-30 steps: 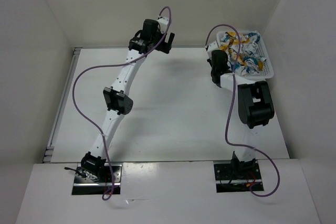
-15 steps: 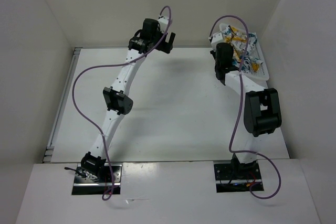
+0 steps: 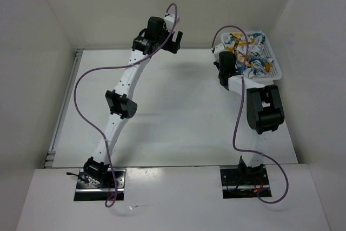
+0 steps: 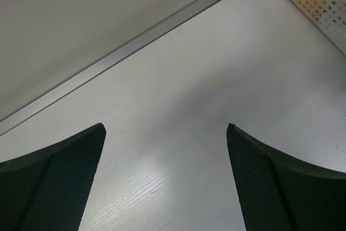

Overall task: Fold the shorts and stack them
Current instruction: Grab the shorts from the pile

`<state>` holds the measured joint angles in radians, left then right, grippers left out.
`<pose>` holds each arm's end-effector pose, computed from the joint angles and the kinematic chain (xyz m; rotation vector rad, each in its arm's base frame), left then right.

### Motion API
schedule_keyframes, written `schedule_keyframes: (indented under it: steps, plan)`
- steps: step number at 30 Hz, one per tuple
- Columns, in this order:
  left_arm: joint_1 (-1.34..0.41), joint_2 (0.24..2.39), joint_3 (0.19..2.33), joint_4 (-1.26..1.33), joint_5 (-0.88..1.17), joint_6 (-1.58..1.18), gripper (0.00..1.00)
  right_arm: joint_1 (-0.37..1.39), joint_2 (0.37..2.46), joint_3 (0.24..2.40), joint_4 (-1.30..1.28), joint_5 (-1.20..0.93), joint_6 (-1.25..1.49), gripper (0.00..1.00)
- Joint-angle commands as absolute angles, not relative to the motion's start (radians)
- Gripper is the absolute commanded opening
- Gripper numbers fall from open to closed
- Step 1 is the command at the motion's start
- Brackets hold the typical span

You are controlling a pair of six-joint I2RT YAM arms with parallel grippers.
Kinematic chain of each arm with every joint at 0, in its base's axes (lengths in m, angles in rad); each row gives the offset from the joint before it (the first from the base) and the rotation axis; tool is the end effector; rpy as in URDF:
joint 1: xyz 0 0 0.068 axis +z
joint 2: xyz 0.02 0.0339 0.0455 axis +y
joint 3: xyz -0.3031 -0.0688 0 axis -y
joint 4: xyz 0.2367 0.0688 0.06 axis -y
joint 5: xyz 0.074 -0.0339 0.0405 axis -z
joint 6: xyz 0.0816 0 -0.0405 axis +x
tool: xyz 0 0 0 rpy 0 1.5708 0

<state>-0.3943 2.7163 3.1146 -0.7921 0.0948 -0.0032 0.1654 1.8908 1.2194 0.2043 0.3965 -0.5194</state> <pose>0.5827 -0.2508 0.3261 0.4459 1.9287 -0.3527 0.4700 0.0465 0.2337 -0.4473 2.0064 -0.6246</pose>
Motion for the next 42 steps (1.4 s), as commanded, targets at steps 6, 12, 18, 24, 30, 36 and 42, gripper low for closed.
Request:
schedule_keyframes:
  steps: [6, 12, 18, 24, 30, 36, 42]
  plan:
    - [-0.396, 2.637, 3.132, -0.782, 0.089, 0.000, 0.99, 0.137, 1.970, 1.341, 0.172, 0.431, -0.201, 0.01]
    - [-0.405, 2.637, 3.132, -0.782, 0.089, 0.000, 0.99, 0.137, 1.961, 1.331, 0.147, 0.422, -0.138, 0.10]
    - [-0.405, 2.637, 3.132, -0.782, 0.080, 0.000, 0.99, 0.137, 1.899, 1.331, 0.126, 0.331, -0.152, 0.54]
    - [-0.414, 2.637, 3.132, -0.782, 0.080, 0.000, 0.99, 0.137, 1.881, 1.312, 0.136, 0.331, -0.190, 0.57]
    - [-0.414, 2.637, 3.132, -0.782, 0.080, 0.000, 0.99, 0.137, 1.881, 1.342, 0.179, 0.390, -0.251, 0.48]
    - [-0.414, 2.637, 3.132, -0.782, 0.089, 0.000, 0.99, 0.137, 1.862, 1.342, 0.179, 0.390, -0.261, 0.47]
    - [-0.414, 2.646, 3.132, -0.782, 0.098, 0.000, 0.99, 0.137, 1.844, 1.342, 0.169, 0.368, -0.270, 0.66]
